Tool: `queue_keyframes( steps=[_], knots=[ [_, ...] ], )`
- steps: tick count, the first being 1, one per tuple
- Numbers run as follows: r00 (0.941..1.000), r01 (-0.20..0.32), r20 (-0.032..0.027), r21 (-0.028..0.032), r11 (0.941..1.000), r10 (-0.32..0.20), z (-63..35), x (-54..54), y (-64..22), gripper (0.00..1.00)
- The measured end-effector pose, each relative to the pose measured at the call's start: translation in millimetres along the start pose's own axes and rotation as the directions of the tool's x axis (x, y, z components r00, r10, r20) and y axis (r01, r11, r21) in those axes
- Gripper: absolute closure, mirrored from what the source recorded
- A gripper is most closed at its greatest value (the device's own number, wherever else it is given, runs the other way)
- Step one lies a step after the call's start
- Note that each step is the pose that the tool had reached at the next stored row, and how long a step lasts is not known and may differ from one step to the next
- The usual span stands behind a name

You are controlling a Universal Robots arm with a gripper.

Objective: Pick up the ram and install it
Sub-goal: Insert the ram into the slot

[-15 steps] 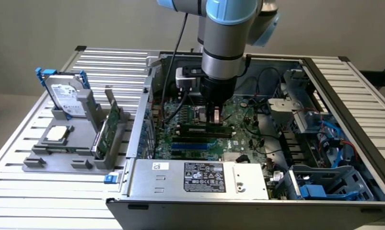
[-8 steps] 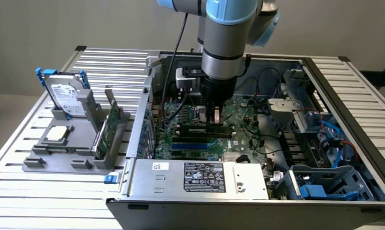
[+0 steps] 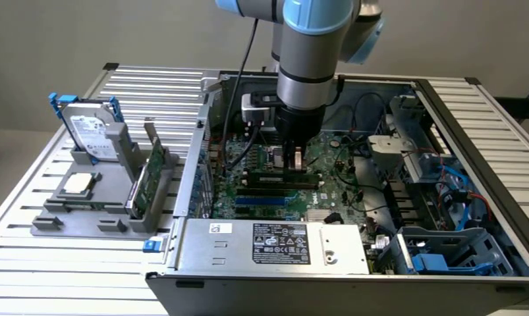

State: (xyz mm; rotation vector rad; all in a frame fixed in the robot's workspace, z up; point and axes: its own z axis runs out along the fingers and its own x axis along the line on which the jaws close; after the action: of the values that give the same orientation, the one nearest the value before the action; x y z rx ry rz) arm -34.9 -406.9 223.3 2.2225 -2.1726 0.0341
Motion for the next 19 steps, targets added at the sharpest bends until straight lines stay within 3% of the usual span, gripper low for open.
queue_keyframes(
  steps=[11, 13, 16, 18, 19],
  knots=[
    [1.0, 0.0, -0.0003, -0.0002, 1.0, 0.0, 3.7, -0.1, 0.2, 0.85],
    [1.0, 0.0, -0.0002, -0.0002, 1.0, 0.0, 3.7, -0.2, 0.6, 0.79],
    [1.0, 0.0, 0.0, 0.0, 1.0, 0.0, 1.4, -0.1, 1.5, 0.61],
    [1.0, 0.0, -0.0001, -0.0002, 1.0, 0.0, -2.1, 0.1, 1.9, 0.61],
    [1.0, 0.0, -0.0001, -0.0005, 1.0, 0.0, -4.5, 0.1, 2.3, 0.55]
  ],
)
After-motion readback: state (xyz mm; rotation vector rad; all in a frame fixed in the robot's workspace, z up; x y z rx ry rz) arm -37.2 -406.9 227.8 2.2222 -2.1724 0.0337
